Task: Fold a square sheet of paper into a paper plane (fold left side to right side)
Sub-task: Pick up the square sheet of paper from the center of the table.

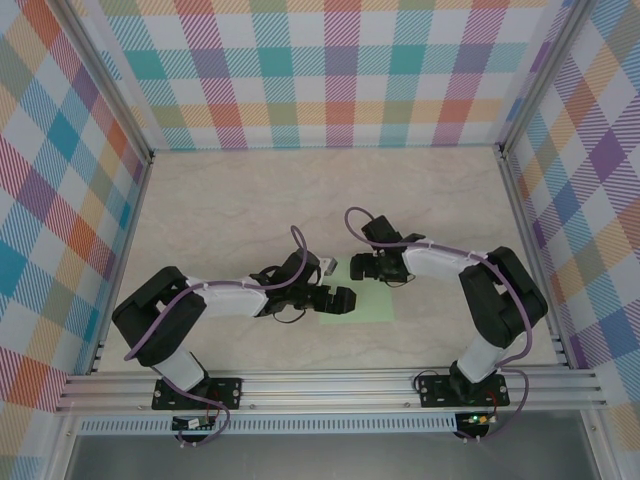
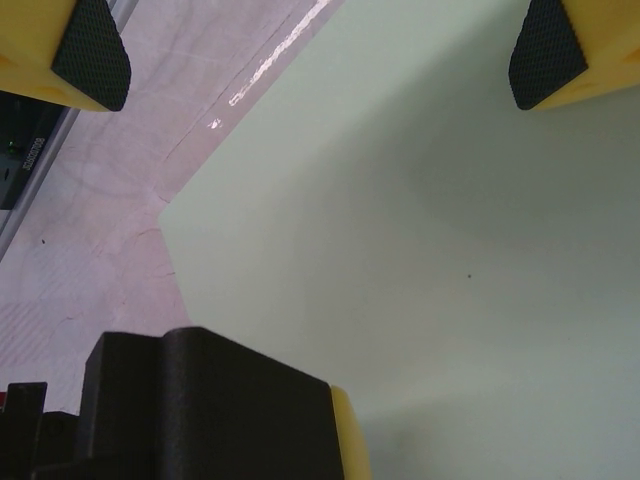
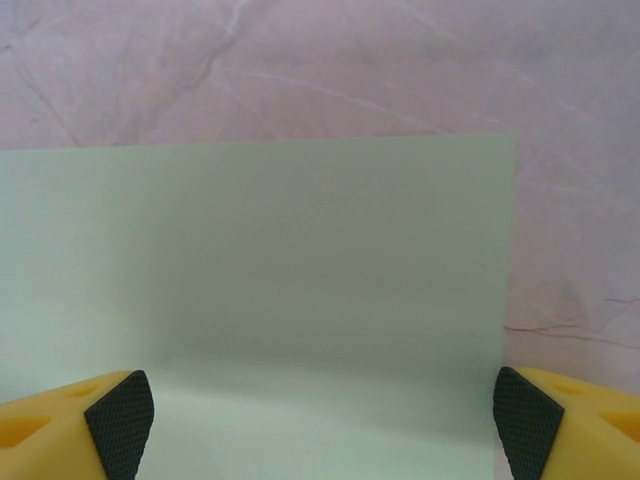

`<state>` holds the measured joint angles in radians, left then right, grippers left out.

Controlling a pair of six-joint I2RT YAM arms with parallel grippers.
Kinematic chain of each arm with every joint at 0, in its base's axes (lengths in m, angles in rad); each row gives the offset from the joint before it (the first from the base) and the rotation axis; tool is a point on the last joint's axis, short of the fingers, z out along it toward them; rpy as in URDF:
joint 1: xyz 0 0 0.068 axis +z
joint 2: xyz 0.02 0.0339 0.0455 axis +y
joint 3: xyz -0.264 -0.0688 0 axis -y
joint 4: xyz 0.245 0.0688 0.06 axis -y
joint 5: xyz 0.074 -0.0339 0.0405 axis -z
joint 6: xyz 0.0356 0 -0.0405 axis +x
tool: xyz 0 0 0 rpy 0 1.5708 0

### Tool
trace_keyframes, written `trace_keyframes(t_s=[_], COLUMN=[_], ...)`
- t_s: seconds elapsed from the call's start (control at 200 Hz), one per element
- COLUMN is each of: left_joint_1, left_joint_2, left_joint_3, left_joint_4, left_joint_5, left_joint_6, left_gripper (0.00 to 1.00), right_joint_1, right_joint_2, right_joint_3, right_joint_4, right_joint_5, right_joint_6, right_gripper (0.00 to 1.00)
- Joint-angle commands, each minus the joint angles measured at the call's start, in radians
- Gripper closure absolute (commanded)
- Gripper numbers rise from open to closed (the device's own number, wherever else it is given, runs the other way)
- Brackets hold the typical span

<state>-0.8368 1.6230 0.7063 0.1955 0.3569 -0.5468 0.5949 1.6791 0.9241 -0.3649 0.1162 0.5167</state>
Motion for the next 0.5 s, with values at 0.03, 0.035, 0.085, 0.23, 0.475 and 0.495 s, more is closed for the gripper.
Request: trace_keyframes(t_s=[0.03, 0.035, 0.085, 0.23, 0.475, 0.495], left_joint_1=[-0.017, -0.016, -0.016, -0.018, -0.018, -0.019], left_joint_2=[0.055, 0.055, 0.054, 0.049, 0.020, 0.015], left_joint_3=[0.002, 0.002, 0.001, -0.005, -0.020, -0.022], left_joint_4=[-0.048, -0.048, -0.044, -0.024, 0.014, 0.017], left_joint_5=[-0.030, -0.031, -0.032, -0.030, -0.032, -0.033], left_joint_6=[0.005, 0.005, 0.005, 0.001, -0.008, -0.010], left_gripper=[0.00, 0.00, 0.00, 0.00, 0.00, 0.00], right_joint_1=[0.038, 0.038, 0.042, 0.043, 0.046, 0.045], right_joint_2=[0.012, 0.012, 0.007, 0.001, 0.005, 0.005], right_joint_3=[0.011, 0.011, 0.014, 0.019, 0.014, 0.013], right_joint_4=[-0.042, -0.042, -0.048, -0.065, -0.069, -0.068], right_joint_5=[-0.142, -0.142, -0.142, -0.144, -0.149, -0.148], right_joint_6=[0.029, 0.028, 0.026, 0.018, 0.013, 0.013], right_gripper=[0.11, 0.11, 0.11, 0.11, 0.20, 0.22])
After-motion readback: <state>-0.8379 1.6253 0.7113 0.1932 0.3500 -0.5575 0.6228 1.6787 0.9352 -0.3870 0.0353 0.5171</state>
